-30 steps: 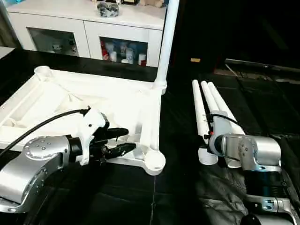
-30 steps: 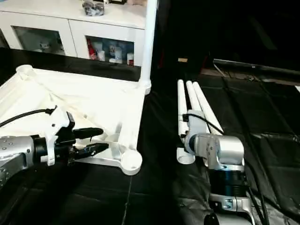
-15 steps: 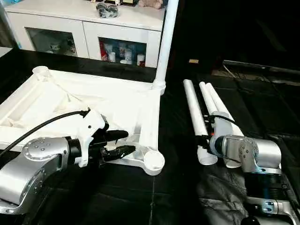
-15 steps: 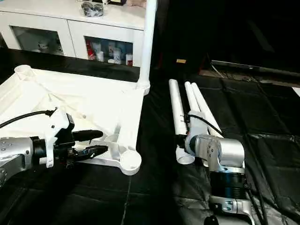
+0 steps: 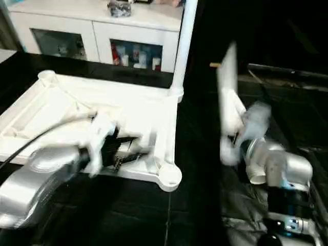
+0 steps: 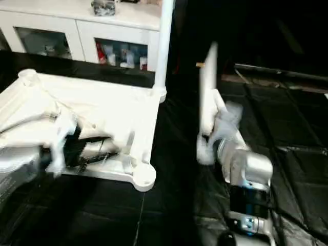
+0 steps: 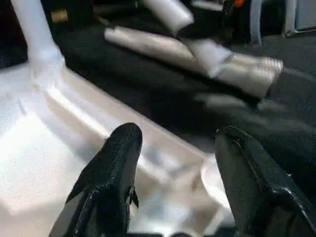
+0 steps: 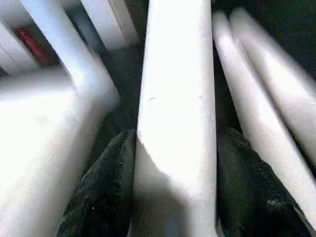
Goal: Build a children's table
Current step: Pick table leg
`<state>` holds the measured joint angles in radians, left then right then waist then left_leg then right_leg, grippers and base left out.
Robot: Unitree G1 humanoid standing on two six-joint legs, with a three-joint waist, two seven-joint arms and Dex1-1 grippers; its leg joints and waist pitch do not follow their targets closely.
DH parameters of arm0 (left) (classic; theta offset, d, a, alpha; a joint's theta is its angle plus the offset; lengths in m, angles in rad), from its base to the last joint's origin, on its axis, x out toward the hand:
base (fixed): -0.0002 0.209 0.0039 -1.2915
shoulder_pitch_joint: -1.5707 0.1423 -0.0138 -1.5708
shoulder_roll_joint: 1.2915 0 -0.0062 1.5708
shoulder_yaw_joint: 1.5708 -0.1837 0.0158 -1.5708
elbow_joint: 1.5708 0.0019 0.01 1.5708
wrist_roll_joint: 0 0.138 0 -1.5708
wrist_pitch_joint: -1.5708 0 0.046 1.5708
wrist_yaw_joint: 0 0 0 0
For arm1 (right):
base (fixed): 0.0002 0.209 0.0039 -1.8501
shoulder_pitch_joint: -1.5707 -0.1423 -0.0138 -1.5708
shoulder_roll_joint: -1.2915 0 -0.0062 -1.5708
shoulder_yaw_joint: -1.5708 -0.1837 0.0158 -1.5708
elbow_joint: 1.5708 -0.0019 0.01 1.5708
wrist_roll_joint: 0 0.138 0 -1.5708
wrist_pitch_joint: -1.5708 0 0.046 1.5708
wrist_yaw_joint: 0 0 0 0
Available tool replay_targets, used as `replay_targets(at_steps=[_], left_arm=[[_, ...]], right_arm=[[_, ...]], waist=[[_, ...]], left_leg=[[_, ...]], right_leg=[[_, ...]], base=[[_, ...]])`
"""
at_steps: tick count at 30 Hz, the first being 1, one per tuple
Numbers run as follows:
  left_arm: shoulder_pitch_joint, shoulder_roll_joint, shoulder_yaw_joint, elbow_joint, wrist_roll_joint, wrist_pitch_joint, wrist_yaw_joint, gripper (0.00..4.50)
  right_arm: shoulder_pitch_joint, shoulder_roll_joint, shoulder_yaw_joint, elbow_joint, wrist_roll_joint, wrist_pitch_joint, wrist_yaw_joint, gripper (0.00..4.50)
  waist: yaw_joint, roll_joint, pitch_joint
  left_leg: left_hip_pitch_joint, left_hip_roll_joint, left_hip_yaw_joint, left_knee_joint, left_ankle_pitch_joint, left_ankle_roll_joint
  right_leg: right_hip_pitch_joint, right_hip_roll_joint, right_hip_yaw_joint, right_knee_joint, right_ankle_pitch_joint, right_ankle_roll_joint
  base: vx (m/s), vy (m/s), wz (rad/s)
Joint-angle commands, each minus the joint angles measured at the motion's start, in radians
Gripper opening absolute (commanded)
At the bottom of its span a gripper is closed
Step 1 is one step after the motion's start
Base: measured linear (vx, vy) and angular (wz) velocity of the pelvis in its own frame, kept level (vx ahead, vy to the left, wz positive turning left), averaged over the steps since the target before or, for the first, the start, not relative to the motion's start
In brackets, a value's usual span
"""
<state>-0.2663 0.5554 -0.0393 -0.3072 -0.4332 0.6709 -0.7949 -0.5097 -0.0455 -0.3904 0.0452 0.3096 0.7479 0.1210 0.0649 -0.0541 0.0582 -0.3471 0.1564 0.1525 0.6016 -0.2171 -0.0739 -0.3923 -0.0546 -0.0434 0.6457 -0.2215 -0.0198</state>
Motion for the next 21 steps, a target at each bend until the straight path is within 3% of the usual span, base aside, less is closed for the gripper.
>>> replay_targets(at_steps=[1, 2, 3, 4, 5, 7, 8, 9, 11, 14, 15, 18, 21], left_arm=[[-0.035, -0.032, -0.005, 0.017, 0.01, -0.011, 0.042, 2.74], [-0.059, -0.059, 0.001, 0.029, 0.01, -0.017, 0.068, 2.74], [-0.075, -0.076, 0.006, 0.037, 0.011, -0.022, 0.084, 2.74], [-0.093, -0.098, 0.015, 0.046, 0.007, -0.023, 0.106, 2.74], [-0.152, -0.161, 0.046, 0.072, -0.009, -0.029, 0.17, 2.74], [-0.173, -0.182, 0.057, 0.081, -0.015, -0.033, 0.189, 2.74], [-0.221, -0.23, 0.092, 0.101, -0.054, -0.022, 0.23, 2.74], [-0.278, -0.283, 0.132, 0.126, -0.102, -0.005, 0.275, 2.74], [-0.309, -0.312, 0.156, 0.142, -0.136, 0.011, 0.299, 2.74], [-0.392, -0.395, 0.221, 0.197, -0.251, 0.063, 0.363, 2.74], [-0.406, -0.408, 0.23, 0.207, -0.27, 0.074, 0.37, 3.0], [-0.447, -0.447, 0.255, 0.232, -0.315, 0.105, 0.387, 3.07], [-0.484, -0.478, 0.263, 0.243, -0.354, 0.13, 0.392, 3.46]], right_arm=[[-0.031, 0.016, -0.067, -0.055, 0.089, -0.067, 0.045, 1.93], [-0.043, 0.033, -0.101, -0.07, 0.137, -0.067, 0.068, 1.93], [-0.051, 0.043, -0.122, -0.078, 0.169, -0.066, 0.082, 1.93], [-0.055, 0.051, -0.131, -0.09, 0.198, -0.063, 0.105, 1.93], [-0.058, 0.07, -0.142, -0.13, 0.274, -0.047, 0.176, 1.93], [-0.057, 0.073, -0.139, -0.139, 0.297, -0.047, 0.197, 1.93], [-0.047, 0.076, -0.12, -0.165, 0.335, -0.034, 0.24, 1.93], [-0.034, 0.08, -0.101, -0.19, 0.39, -0.013, 0.283, 1.93], [-0.027, 0.079, -0.091, -0.202, 0.413, 0.001, 0.305, 1.93], [0.012, 0.059, -0.039, -0.23, 0.483, 0.045, 0.373, 1.93], [0.02, 0.055, -0.029, -0.238, 0.489, 0.058, 0.387, 1.93], [0.048, 0.044, -0.001, -0.269, 0.531, 0.117, 0.433, 1.93], [0.083, 0.025, 0.037, -0.293, 0.558, 0.143, 0.467, 1.93]], waist=[[0.005, 0.003, -0.063], [0.007, 0.007, -0.064], [0.007, 0.007, -0.064], [0.006, 0.005, -0.064], [0.006, 0.0, -0.064], [0.011, -0.001, -0.066], [0.012, -0.003, -0.065], [0.016, -0.005, -0.064], [0.02, -0.005, -0.064], [0.026, -0.016, -0.059], [0.033, -0.012, -0.06], [0.036, -0.015, -0.063], [0.041, -0.019, -0.062]], left_leg=[[-0.003, 0.053, -0.008, -0.071, -0.002, -0.012], [-0.006, 0.053, -0.008, -0.068, 0.027, 0.011], [-0.006, 0.053, -0.008, -0.068, 0.027, 0.011], [-0.007, 0.051, -0.008, -0.067, 0.032, 0.02], [-0.009, 0.049, -0.005, -0.065, 0.019, 0.03], [-0.006, 0.052, -0.006, -0.063, 0.022, 0.04], [-0.011, 0.052, -0.007, -0.065, 0.026, 0.042], [-0.007, 0.053, -0.005, -0.062, 0.014, 0.043], [-0.007, 0.053, -0.006, -0.063, 0.005, 0.041], [-0.011, 0.052, -0.005, -0.064, -0.01, 0.036], [-0.007, 0.052, -0.004, -0.062, -0.01, 0.033], [-0.007, 0.054, -0.007, -0.062, 0.009, 0.032], [-0.009, 0.055, -0.008, -0.061, 0.024, 0.033]], right_leg=[[0.06, -0.075, 0.055, -0.065, 0.041, -0.172], [0.061, -0.077, 0.055, -0.061, 0.08, -0.187], [0.061, -0.077, 0.055, -0.061, 0.08, -0.187], [0.061, -0.074, 0.053, -0.062, 0.086, -0.19], [0.064, -0.074, 0.054, -0.063, 0.08, -0.192], [0.064, -0.079, 0.054, -0.065, 0.075, -0.206], [0.066, -0.078, 0.051, -0.064, 0.067, -0.207], [0.063, -0.081, 0.052, -0.068, 0.046, -0.21], [0.063, -0.082, 0.052, -0.069, 0.03, -0.213], [0.062, -0.082, 0.051, -0.079, -0.045, -0.189], [0.06, -0.082, 0.05, -0.081, -0.064, -0.183], [0.059, -0.08, 0.05, -0.076, -0.029, -0.178], [0.061, -0.083, 0.049, -0.075, -0.004, -0.178]], base=[[0.0, 0.0, 0.0], [0.0, 0.0, 0.0], [0.0, 0.0, 0.0], [0.0, 0.0, 0.0], [0.0, 0.0, 0.0], [0.0, 0.0, 0.0], [0.0, 0.0, 0.0], [0.0, 0.0, 0.0], [0.0, 0.0, 0.0], [0.0, 0.0, 0.0], [0.0, 0.0, 0.0], [0.0, 0.0, 0.0], [0.0, 0.0, 0.0]])
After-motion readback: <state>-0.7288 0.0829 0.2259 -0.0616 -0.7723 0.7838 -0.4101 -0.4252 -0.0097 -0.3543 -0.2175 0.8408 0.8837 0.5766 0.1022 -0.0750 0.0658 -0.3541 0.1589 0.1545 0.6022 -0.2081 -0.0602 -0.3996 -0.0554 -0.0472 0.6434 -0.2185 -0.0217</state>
